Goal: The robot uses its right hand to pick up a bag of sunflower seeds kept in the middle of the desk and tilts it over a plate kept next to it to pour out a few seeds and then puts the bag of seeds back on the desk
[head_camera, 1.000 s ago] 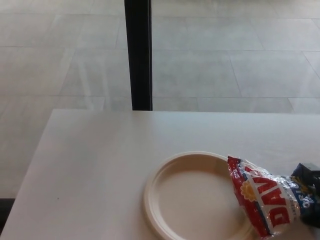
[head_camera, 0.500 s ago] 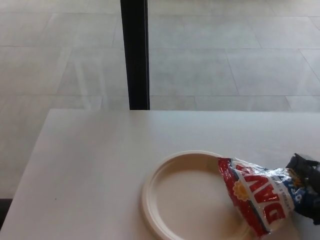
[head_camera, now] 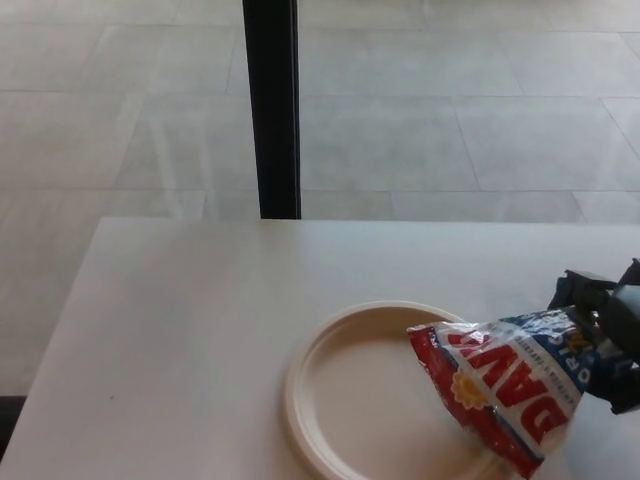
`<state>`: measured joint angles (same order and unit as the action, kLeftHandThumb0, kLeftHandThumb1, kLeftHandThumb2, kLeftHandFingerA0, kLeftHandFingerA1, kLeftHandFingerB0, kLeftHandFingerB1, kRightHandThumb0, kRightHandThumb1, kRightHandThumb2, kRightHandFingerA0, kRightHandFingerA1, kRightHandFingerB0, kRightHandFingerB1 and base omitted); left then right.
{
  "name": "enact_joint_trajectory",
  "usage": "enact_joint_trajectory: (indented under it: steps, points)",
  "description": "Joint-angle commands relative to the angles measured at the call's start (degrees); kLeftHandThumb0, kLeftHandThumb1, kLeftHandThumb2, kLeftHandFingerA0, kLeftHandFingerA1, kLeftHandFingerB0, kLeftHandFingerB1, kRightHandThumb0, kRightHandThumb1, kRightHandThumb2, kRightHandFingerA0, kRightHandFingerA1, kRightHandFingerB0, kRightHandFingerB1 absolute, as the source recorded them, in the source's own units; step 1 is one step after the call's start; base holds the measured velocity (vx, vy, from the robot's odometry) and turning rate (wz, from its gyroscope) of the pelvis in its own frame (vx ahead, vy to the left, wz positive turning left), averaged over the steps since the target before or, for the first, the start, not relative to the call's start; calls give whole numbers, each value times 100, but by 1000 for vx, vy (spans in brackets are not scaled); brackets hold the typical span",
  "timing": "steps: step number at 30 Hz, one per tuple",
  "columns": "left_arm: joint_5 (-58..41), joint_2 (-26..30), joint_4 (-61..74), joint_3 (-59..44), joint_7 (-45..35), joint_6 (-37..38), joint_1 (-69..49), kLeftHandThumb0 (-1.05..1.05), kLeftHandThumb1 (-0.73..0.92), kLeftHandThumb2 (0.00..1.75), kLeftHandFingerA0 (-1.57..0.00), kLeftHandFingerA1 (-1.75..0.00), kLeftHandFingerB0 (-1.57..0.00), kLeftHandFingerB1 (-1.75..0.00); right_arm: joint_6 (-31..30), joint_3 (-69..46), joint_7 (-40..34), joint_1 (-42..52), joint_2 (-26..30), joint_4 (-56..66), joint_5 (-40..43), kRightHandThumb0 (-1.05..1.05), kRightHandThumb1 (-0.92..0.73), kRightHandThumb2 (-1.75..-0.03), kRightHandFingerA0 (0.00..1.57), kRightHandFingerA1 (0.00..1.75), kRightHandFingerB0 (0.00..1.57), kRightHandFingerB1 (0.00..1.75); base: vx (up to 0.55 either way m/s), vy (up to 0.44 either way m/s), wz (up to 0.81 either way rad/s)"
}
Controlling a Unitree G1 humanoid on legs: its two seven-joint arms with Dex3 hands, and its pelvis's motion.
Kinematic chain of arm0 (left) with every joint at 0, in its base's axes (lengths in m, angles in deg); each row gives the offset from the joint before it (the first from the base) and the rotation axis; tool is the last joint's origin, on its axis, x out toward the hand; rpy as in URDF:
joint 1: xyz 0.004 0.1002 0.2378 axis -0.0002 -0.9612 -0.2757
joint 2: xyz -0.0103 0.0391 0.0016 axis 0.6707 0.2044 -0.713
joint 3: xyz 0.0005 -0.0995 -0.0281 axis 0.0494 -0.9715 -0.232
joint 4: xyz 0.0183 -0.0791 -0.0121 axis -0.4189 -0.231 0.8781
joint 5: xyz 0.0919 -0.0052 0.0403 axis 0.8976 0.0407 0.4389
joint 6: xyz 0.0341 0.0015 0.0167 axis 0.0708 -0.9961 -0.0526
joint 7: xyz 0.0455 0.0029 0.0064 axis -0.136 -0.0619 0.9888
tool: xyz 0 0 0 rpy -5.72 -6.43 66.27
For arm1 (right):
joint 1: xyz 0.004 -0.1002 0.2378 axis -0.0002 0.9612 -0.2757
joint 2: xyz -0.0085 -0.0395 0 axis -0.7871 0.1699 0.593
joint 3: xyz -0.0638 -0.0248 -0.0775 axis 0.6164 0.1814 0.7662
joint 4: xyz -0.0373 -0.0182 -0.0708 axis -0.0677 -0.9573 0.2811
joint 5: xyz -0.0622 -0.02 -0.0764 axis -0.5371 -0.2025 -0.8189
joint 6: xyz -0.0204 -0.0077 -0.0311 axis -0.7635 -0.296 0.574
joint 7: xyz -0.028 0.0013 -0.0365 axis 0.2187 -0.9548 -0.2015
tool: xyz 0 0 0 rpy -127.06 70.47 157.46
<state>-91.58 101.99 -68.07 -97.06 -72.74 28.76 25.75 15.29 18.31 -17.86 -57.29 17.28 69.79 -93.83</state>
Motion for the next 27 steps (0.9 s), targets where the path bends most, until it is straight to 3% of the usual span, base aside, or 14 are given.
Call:
enact_joint_trajectory:
  steps: [1,4,5,7,9,13,14,15,16,17,21,22,23,27]
  points:
    - [-74,70,-80,-62,-19,-16,4,-36,44,99,-43,-72,-38,-67,-422,-59,559,-125,148,230,-58,-29,-54,-107,92,175,77,151,0,0,0]
    - [-85,76,-142,-91,-26,-52,35,-36,44,99,-43,-72,-38,-67,-538,-19,676,-72,189,354,-141,-29,-53,-101,91,175,75,155,0,0,0]
    - [-77,82,-148,-90,-37,-42,7,-37,56,78,-42,-77,-39,-65,-579,4,696,-16,196,388,-184,-29,-52,-98,92,175,73,158,0,0,0]
    - [-111,62,-104,-117,-81,0,-30,-41,53,80,-41,-80,-39,-66,-807,66,860,-35,196,454,-290,-31,-55,-99,93,175,85,109,0,0,0]
    - [8,95,-150,-28,-69,109,-42,-44,41,99,-43,-73,-36,-66,-1044,134,1062,-66,198,525,-391,-31,-59,-98,95,175,78,131,0,0,0]
    - [-58,89,-169,-67,-129,27,-59,-42,45,100,-40,-71,-33,-65,-1653,264,1492,-199,153,615,-608,-33,-66,-89,93,175,75,148,0,0,0]
    - [-58,89,-169,-67,-130,28,-59,-42,45,100,-40,-71,-33,-65,-1678,270,1504,-200,153,628,-612,-33,-66,-89,93,175,75,148,0,0,0]
    - [-59,81,-92,-59,-148,13,-100,-42,56,77,-42,-76,-35,-64,-1791,310,1558,-287,130,587,-667,-32,-65,-86,91,173,75,145,0,0,0]
    - [-56,85,-106,-56,-159,21,-99,-42,57,77,-42,-75,-33,-62,-1864,339,1594,-331,123,579,-713,-33,-66,-84,90,173,73,146,0,0,0]
    - [-39,94,-144,-45,-160,39,-88,-43,44,100,-41,-71,-31,-63,-1926,364,1634,-367,118,579,-752,-33,-67,-85,92,175,75,151,0,0,0]
    - [-95,105,-229,-93,-206,1,-52,-43,43,99,-39,-70,-32,-64,-2297,542,1843,-609,79,524,-1014,-35,-68,-80,90,169,75,140,0,0,0]
    - [-85,86,-170,-84,-180,2,-78,-42,43,100,-40,-71,-33,-65,-2366,567,1897,-656,81,517,-1033,-37,-69,-78,87,165,74,126,0,0,0]
    - [-103,60,-60,-95,-145,-59,-107,-41,55,79,-41,-75,-37,-65,-2393,595,1941,-714,90,515,-1052,-36,-69,-77,86,165,72,128,0,0,0]
    - [-76,63,-61,-85,-152,28,-155,-43,54,78,-44,-78,-36,-65,-2497,709,2073,-872,87,453,-1109,-38,-69,-79,88,164,74,126,0,0,0]
